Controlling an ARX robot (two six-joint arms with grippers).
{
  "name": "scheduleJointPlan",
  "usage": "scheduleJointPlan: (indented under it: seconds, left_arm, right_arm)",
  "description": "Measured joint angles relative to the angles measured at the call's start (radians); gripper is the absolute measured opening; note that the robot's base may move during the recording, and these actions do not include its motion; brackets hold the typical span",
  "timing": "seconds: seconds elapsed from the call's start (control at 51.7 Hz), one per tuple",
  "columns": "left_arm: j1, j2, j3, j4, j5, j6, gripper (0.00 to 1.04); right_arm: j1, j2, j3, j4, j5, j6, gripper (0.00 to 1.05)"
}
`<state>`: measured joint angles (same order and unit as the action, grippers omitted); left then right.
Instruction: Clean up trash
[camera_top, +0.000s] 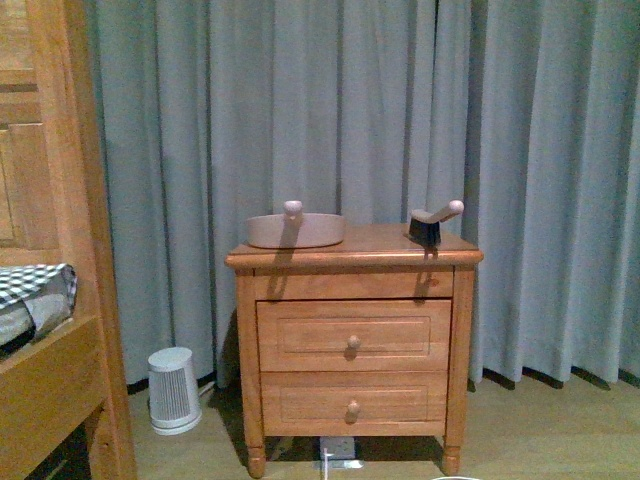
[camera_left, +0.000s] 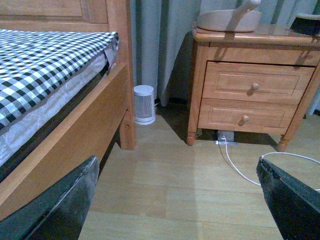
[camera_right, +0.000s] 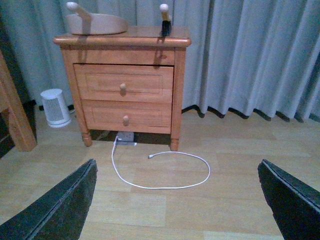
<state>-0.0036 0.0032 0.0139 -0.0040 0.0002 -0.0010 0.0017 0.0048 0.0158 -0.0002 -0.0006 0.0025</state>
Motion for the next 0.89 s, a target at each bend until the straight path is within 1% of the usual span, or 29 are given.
scheduleJointPlan:
  seconds: [0.891]
  left_arm:
    - [0.000,0.000,0.000,0.000,0.000,0.000,0.97]
  right_arm:
    - [0.000,0.000,0.000,0.000,0.000,0.000,0.97]
